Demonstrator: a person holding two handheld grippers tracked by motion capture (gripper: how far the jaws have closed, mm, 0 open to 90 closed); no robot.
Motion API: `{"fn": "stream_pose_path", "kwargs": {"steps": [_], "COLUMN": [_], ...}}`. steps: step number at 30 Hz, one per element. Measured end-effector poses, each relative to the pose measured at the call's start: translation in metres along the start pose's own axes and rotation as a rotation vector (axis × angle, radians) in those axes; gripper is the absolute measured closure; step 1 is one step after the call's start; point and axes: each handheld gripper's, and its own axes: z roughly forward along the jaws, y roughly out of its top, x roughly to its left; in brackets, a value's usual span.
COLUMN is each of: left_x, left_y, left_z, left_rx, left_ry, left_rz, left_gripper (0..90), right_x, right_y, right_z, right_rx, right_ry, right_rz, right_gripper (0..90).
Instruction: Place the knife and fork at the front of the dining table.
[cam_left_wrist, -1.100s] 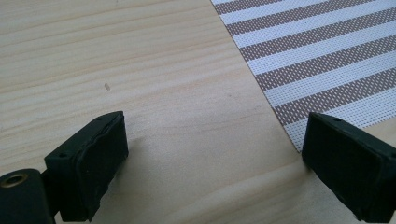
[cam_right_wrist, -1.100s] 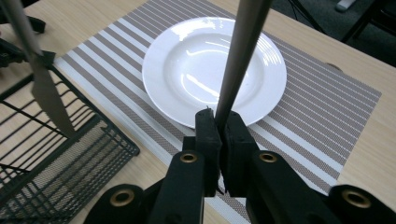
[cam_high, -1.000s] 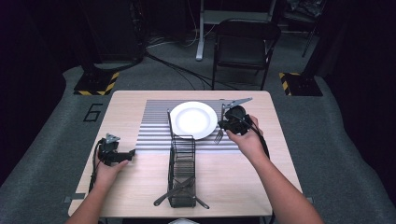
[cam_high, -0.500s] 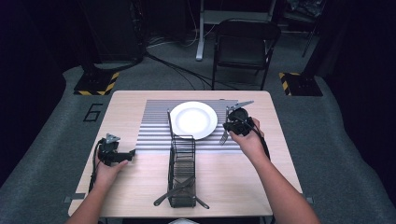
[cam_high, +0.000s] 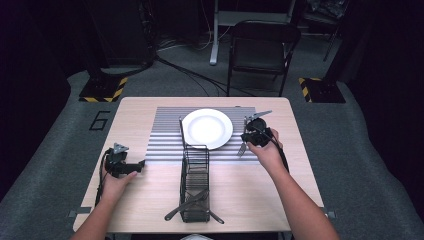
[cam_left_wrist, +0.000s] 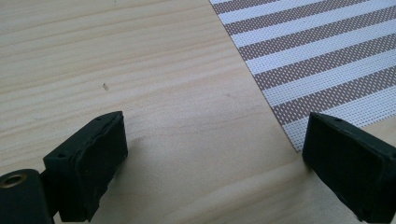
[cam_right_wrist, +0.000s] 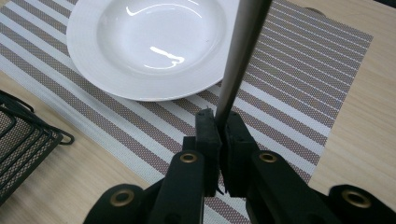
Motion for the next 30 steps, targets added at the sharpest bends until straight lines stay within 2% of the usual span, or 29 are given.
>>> {"fn": "stream_pose_path", "kwargs": {"steps": [8, 15, 20, 21, 22, 23, 24, 27, 30], "left_x": [0.000, 0.000, 0.000, 0.000, 0.000, 0.000, 0.000, 0.000, 0.000], "left_y": [0.000, 0.000, 0.000, 0.000, 0.000, 0.000, 0.000, 0.000, 0.000], "left_z": [0.000, 0.000, 0.000, 0.000, 0.000, 0.000, 0.000, 0.000, 0.000], "left_rx": [0.000, 0.000, -0.001, 0.000, 0.000, -0.001, -0.001, -0.001, -0.002], "left_ry": [0.000, 0.000, 0.000, 0.000, 0.000, 0.001, 0.001, 0.001, 0.001], "left_rz": [0.001, 0.000, -0.001, 0.000, 0.000, -0.002, -0.002, -0.001, -0.002], "left_gripper": [6.5, 6.6, 6.6, 6.6, 6.6, 6.6, 6.6, 6.6, 6.6], "right_x": [-0.001, -0.010, -0.017, -0.020, -0.020, -0.023, -0.023, -0.028, -0.032], "right_y": [0.000, 0.005, 0.008, 0.009, 0.009, 0.010, 0.010, 0.011, 0.012], "right_z": [0.013, 0.023, 0.033, 0.037, 0.037, 0.042, 0.042, 0.048, 0.054], "right_rx": [0.017, 0.004, -0.009, -0.012, -0.012, -0.015, -0.015, -0.008, -0.007], "right_ry": [-0.002, 0.006, 0.015, 0.020, 0.020, 0.024, 0.024, 0.027, 0.029], "right_rz": [-0.009, 0.048, 0.110, 0.143, 0.143, 0.182, 0.182, 0.244, 0.283], "right_gripper": [87.2, 87.0, 87.0, 87.0, 87.0, 87.0, 87.0, 87.1, 87.2]}}
